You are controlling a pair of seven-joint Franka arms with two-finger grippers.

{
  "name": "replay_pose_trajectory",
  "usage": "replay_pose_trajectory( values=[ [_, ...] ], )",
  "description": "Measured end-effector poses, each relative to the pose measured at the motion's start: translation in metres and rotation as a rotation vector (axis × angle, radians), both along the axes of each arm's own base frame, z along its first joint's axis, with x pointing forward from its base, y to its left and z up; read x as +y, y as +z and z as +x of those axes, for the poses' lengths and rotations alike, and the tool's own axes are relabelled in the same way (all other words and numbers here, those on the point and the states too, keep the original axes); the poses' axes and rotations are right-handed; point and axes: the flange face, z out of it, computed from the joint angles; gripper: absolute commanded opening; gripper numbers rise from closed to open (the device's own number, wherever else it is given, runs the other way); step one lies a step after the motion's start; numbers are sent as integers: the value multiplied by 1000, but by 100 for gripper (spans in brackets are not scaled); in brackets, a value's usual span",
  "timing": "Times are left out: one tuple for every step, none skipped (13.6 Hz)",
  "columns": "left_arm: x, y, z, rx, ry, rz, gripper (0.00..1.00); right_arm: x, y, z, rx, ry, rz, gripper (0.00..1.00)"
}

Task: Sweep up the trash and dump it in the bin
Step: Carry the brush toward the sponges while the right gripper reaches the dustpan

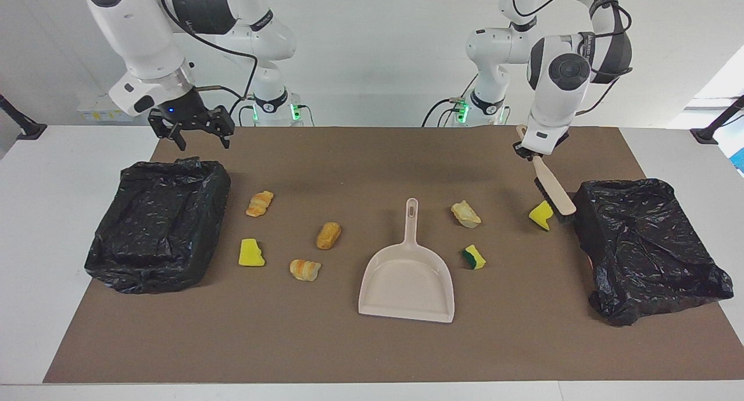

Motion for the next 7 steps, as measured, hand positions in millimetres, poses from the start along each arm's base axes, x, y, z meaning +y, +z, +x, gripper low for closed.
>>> replay_pose_trajectory(
  values=[
    [7,-13,3,15,12,4,0,26,-13,6,-3,-12,2,100],
    [14,-27,3,33,27,5,0,57,-28,14,-9,-29,3,100],
    [20,-39,0,54,42,9,0,90,-45,20,-15,-49,5,100],
    [22,-49,-5,66,53,12,0,124,-63,25,-25,-70,8,100],
    [22,-55,-9,73,58,15,0,155,-80,29,-40,-91,14,100],
    [21,-59,-11,75,60,17,0,182,-95,31,-56,-111,23,100],
    [19,-61,-12,72,57,17,0,205,-108,32,-70,-131,32,100]
  ],
)
